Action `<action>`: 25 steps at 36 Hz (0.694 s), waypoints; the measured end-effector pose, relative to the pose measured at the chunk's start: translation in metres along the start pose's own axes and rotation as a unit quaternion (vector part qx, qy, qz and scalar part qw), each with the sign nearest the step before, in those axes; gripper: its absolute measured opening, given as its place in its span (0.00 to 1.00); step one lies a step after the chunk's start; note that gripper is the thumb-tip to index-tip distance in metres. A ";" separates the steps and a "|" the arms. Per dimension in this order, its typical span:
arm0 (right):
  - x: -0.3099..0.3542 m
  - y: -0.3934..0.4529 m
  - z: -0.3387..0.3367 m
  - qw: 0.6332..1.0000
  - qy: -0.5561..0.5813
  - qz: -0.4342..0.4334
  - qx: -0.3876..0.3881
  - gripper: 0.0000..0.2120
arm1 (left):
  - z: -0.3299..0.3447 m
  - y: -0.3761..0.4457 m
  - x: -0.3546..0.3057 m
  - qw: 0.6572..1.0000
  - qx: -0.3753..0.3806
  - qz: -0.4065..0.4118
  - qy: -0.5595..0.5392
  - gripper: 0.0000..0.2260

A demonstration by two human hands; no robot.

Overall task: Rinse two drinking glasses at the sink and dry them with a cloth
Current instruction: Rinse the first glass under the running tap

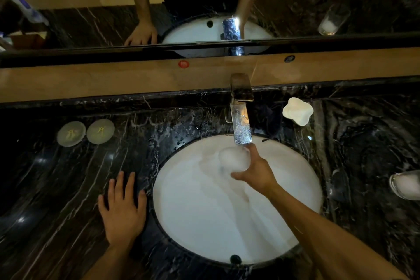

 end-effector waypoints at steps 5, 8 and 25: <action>0.002 0.004 0.000 0.999 -0.035 0.001 -0.033 0.47 | 0.001 0.001 0.002 1.000 0.006 -0.004 0.003 0.28; 0.003 0.003 -0.001 0.998 -0.055 -0.009 0.001 0.49 | 0.002 0.001 0.002 1.000 0.005 -0.003 0.004 0.28; 0.004 0.002 -0.001 0.999 0.004 0.034 -0.032 0.47 | -0.003 0.001 -0.002 1.000 0.007 -0.005 -0.001 0.28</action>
Point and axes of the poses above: each hand's wrist, its own y-axis towards the middle knuckle, its own z-axis out of the palm, x = y × z, the point moved 4 cm from there along y, towards the middle knuckle, and after that the axes turned 5 degrees about -y, right-handed, at the moved point
